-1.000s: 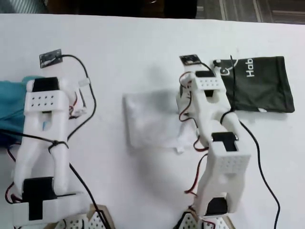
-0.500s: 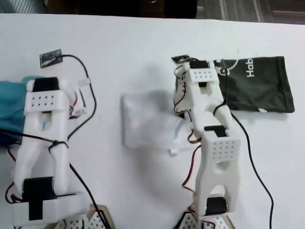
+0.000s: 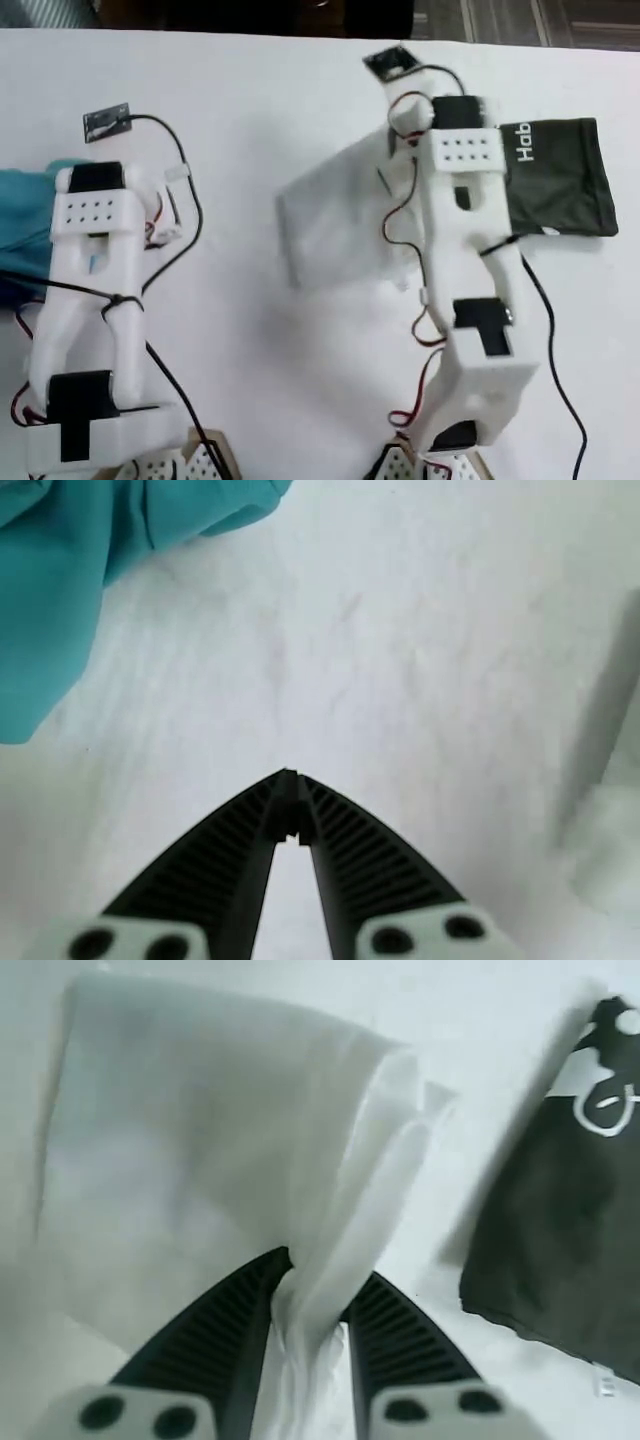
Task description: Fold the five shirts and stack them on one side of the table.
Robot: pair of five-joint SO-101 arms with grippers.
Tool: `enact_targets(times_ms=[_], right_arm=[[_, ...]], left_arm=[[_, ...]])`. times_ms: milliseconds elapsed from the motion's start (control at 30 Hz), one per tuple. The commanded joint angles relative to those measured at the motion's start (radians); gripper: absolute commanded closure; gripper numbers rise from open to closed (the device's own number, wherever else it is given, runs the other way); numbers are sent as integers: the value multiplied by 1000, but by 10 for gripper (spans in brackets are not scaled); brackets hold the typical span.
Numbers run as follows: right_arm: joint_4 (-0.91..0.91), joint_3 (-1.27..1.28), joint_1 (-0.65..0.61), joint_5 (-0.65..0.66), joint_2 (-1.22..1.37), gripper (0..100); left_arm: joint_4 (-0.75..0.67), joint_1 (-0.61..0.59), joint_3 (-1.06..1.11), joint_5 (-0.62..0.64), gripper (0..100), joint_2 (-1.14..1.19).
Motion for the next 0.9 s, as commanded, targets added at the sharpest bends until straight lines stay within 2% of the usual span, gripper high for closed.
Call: enact_targets(times_ms=[0,233,567,867], right_arm=[[-54,-43,88,40,-96,978],[-159,-43,257,170,-93,978],[-321,-51,418,302,-48,978],[-328,-387,516,321,262,978]], left_arm=[[-14,-11,-13,-2,973,-46],[-14,-11,-8,-2,973,-46],[-14,-11,-4,-2,973,-46],[-14,-11,-4,0,973,-46]])
